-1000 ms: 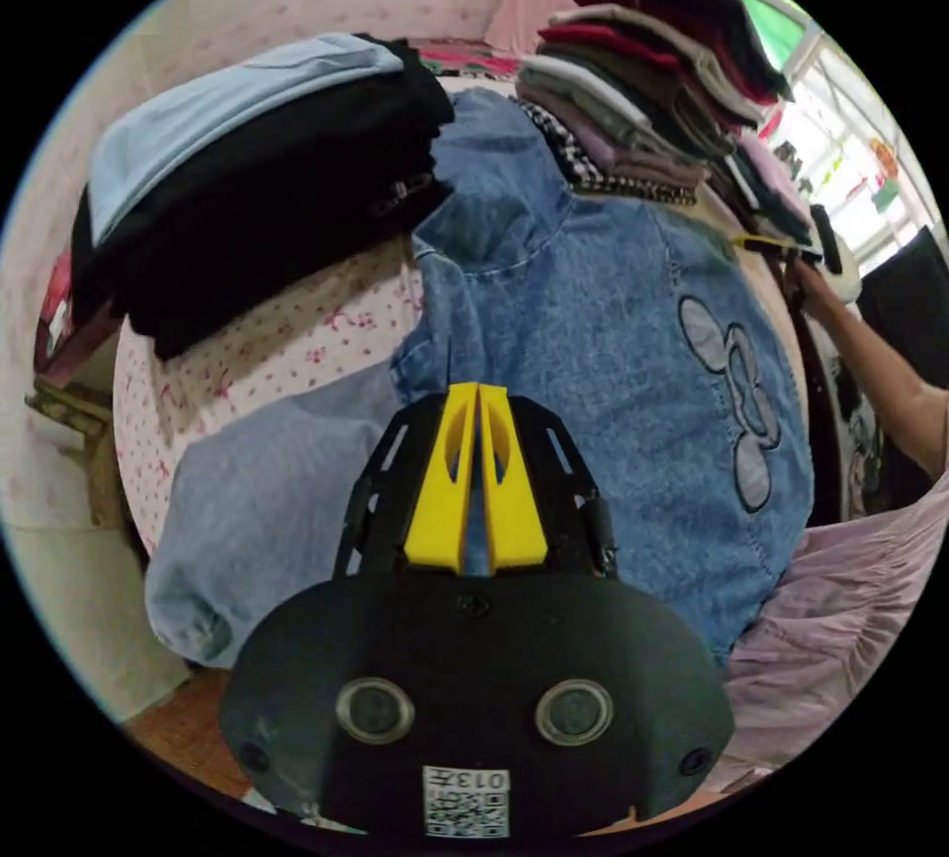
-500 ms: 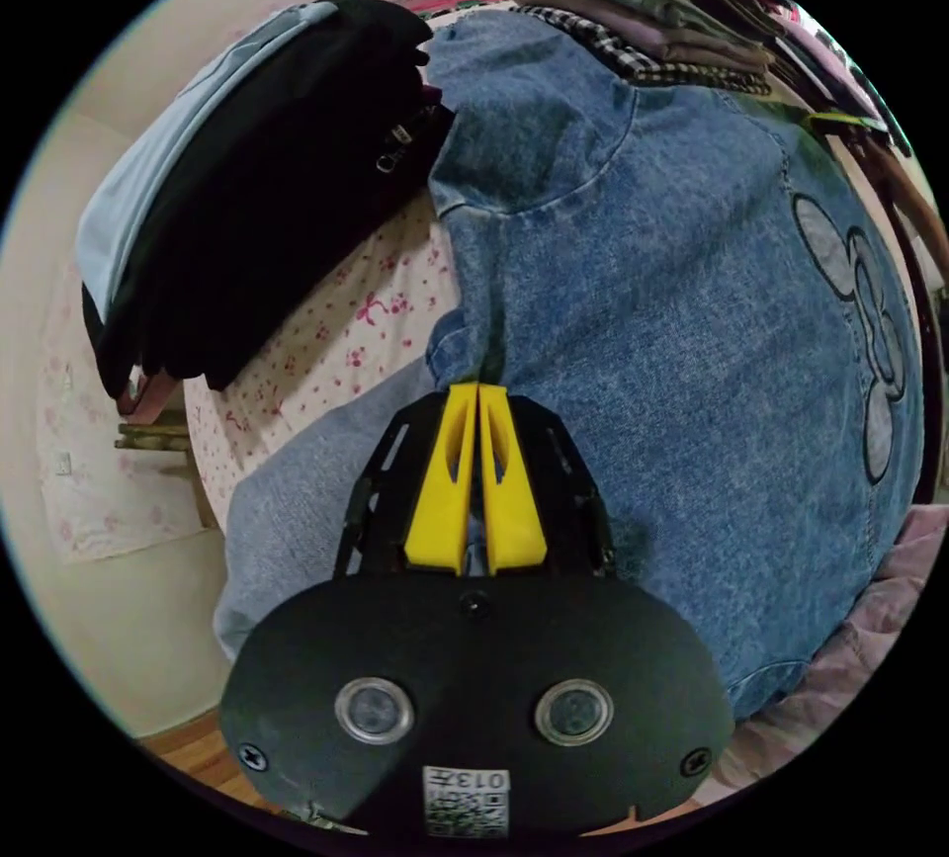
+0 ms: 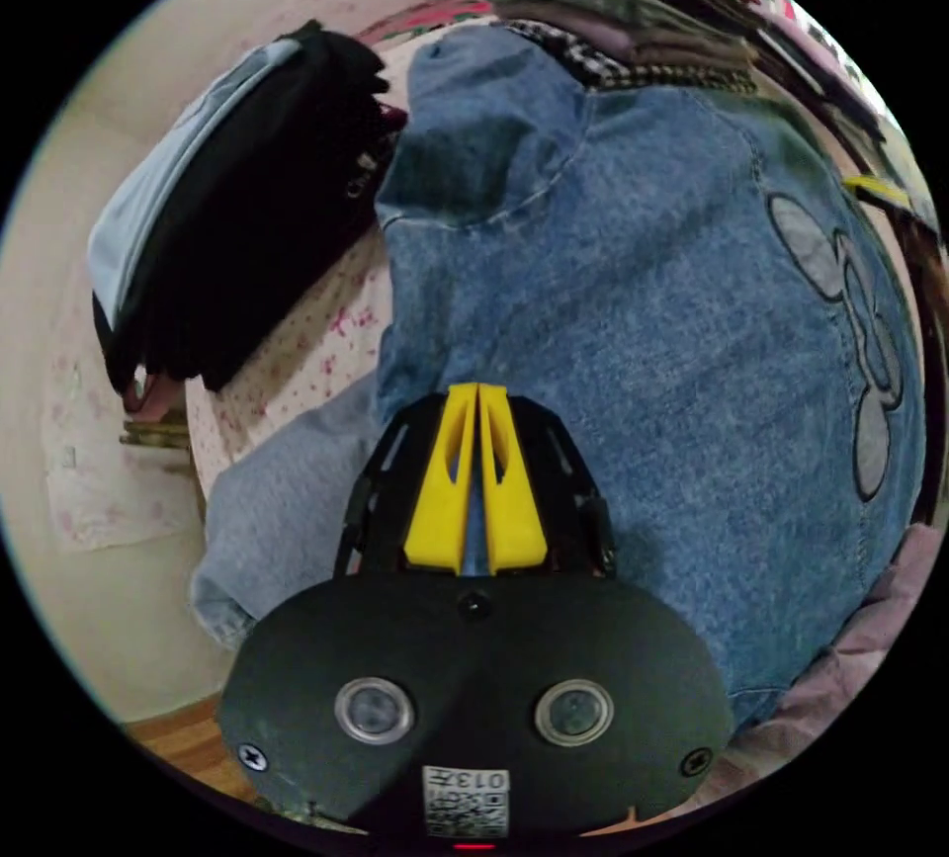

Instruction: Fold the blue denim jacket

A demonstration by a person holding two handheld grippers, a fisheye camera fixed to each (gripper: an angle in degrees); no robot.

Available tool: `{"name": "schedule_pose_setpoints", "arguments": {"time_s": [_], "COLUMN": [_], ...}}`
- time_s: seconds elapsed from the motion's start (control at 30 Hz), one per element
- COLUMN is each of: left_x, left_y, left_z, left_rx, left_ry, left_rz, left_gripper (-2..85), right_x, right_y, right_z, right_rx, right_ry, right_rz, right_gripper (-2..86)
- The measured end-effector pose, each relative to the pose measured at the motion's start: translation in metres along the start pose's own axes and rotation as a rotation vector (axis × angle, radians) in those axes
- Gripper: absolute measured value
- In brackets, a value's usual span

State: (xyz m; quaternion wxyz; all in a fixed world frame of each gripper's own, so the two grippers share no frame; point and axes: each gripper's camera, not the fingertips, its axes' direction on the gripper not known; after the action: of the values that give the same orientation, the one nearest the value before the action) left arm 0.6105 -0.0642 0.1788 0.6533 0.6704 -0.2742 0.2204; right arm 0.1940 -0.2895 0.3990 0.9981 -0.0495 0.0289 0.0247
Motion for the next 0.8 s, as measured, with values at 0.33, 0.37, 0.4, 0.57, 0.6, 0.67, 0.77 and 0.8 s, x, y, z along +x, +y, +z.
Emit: {"name": "schedule_pose_setpoints", "arguments": {"time_s": [0.33,0.37,0.4,0.57,0.6,0.67,0.77,0.8], "left_x": [0.105,0.126,0.135,0.209,0.218,0.250,0.264,0.259], "left_y": [-0.086,-0.101,-0.108,-0.175,-0.182,-0.210,-0.240,-0.244], "left_z": [-0.046,-0.046,-0.046,-0.048,-0.047,-0.037,-0.004,-0.003], "left_rx": [0.207,0.215,0.219,0.279,0.286,0.270,0.150,0.148], "left_ry": [0.155,0.138,0.133,0.229,0.224,0.169,0.125,0.149], "left_rz": [0.209,0.247,0.259,0.384,0.400,0.458,0.517,0.503], "left_gripper": [-0.3,-0.3,-0.3,-0.3,-0.3,-0.3,-0.3,-0.3], "right_x": [0.080,0.080,0.074,0.014,0.011,0.021,0.060,0.083], "right_y": [-0.006,-0.007,-0.008,0.011,0.015,0.019,0.020,0.024], "right_z": [0.018,0.019,0.010,-0.027,-0.025,-0.019,-0.012,-0.015], "right_rx": [0.051,0.025,0.047,0.178,0.176,0.169,0.135,0.149], "right_ry": [-0.194,-0.201,-0.204,-0.195,-0.177,-0.183,-0.169,-0.119], "right_rz": [0.189,0.189,0.145,-0.172,-0.167,-0.137,-0.037,0.060], "right_gripper": [4.1,3.5,2.8,1.6,1.4,1.3,1.1,1.1]}}
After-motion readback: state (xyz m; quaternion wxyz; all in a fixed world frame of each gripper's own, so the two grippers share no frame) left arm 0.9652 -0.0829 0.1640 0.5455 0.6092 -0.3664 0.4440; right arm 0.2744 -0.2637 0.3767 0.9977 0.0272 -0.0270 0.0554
